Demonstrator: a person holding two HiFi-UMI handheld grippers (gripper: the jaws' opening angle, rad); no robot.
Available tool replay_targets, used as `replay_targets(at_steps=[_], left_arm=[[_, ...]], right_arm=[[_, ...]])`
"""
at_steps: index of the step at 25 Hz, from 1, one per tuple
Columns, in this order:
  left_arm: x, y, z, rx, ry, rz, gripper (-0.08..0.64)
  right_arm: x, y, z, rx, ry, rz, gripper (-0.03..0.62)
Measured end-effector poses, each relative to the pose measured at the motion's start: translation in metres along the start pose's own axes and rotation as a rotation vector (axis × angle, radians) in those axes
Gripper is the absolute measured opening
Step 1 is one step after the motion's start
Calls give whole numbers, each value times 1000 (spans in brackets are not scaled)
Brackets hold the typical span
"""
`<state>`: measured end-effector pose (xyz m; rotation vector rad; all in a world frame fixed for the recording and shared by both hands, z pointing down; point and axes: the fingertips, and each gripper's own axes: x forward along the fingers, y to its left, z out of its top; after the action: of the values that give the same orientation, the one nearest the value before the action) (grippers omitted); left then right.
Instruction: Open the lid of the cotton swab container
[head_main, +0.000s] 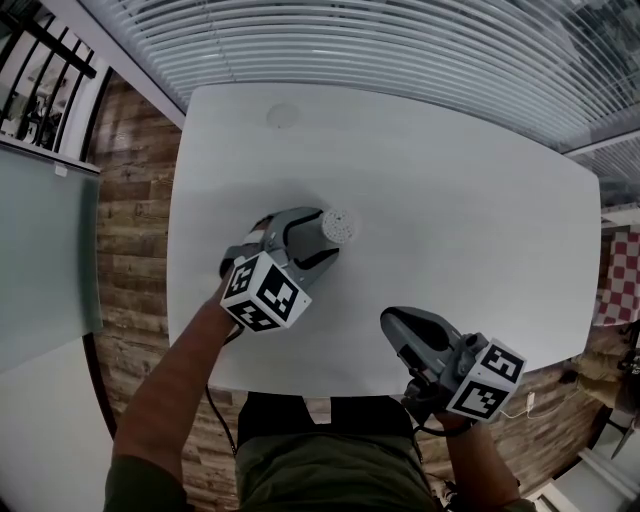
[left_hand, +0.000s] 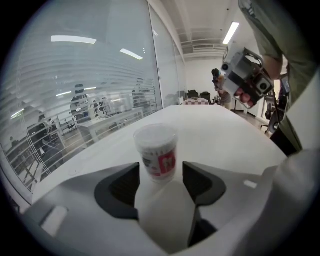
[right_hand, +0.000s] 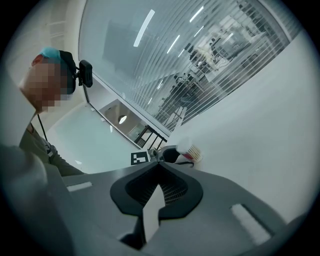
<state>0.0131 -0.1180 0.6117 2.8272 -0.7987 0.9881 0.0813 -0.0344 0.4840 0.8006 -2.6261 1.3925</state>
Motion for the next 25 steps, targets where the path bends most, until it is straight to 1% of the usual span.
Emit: replay_targets(at_steps=[7,14,25], left_arm=[[2,3,4,17,2,0,255],[8,4,3,22,9,-18,255],[13,5,7,8,9,-32,253]], right_arm=[[2,0,-1,5,4,3,9],[4,-5,-1,7,8,-3,9],[6,-8,5,9,12,-5,9]])
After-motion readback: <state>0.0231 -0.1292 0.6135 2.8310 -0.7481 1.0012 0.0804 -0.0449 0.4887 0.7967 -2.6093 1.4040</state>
